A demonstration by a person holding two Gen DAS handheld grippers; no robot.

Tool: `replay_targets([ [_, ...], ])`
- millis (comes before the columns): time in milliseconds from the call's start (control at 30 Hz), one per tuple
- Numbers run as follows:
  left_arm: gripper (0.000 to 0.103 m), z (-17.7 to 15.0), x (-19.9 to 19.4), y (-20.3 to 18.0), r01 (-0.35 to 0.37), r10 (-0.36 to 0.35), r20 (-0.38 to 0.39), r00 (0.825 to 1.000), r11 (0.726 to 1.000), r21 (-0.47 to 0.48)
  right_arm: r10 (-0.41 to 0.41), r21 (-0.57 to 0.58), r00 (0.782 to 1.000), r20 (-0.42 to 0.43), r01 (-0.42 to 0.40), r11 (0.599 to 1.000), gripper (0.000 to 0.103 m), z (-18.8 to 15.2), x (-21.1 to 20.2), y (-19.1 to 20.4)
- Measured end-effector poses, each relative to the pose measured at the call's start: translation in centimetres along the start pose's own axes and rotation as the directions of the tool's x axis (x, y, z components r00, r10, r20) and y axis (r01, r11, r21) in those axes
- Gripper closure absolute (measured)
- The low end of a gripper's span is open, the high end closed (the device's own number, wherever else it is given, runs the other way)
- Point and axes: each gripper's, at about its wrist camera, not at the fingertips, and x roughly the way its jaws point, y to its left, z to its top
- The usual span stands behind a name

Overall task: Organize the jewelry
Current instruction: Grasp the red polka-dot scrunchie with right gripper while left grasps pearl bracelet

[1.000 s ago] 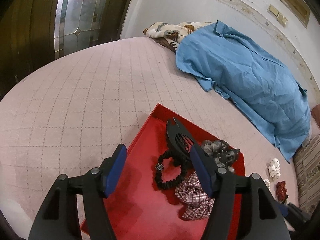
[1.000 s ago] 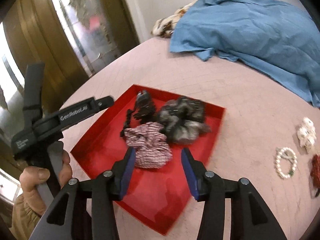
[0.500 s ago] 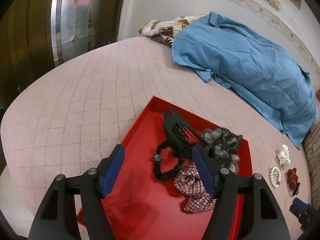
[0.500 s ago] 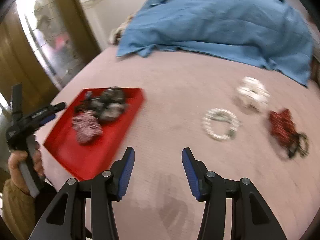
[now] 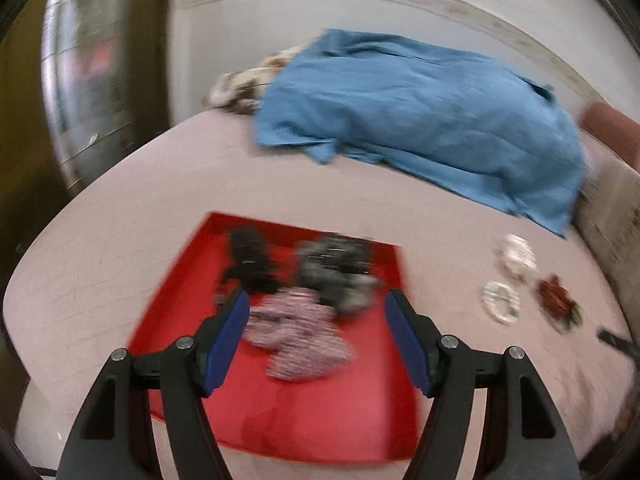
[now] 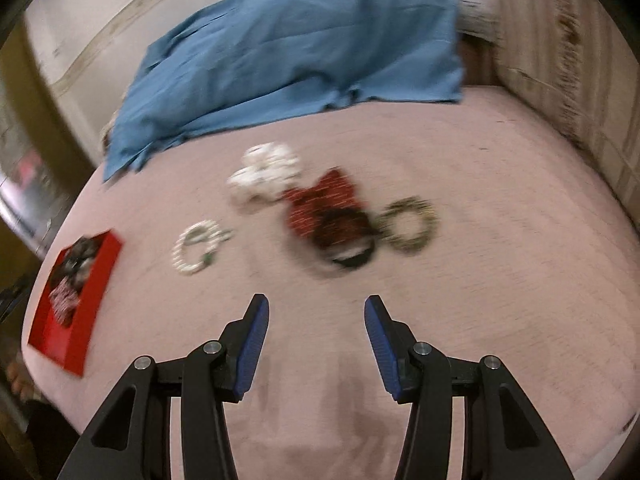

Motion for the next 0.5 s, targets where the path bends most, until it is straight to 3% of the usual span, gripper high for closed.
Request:
replay_targets([
  [200, 0.034, 0.9, 0.5, -7.8, 0.124, -0.116, -0.078, 0.99, 0.987, 0.102, 0.002, 0.082, 0.999, 0.033, -0.005, 0.997, 0.049, 2.7, 1.4, -3.7],
  [333, 0.034, 0.5, 3.8, -12.0, 0.194, -0.176, -0.181, 0.968, 0.977, 0.089, 0.029, 0.094, 0.998, 0.049, -0.033, 0.995, 0.049, 4.1, 2.9, -4.4],
  [500, 0.037, -0.6, 9.3, -15.3, 0.213, -0.189, -0.276, 0.942, 0.975, 0.06, 0.094, 0.045, 0.995, 0.032, -0.095, 0.994, 0.049, 5.0, 5.1, -3.9],
])
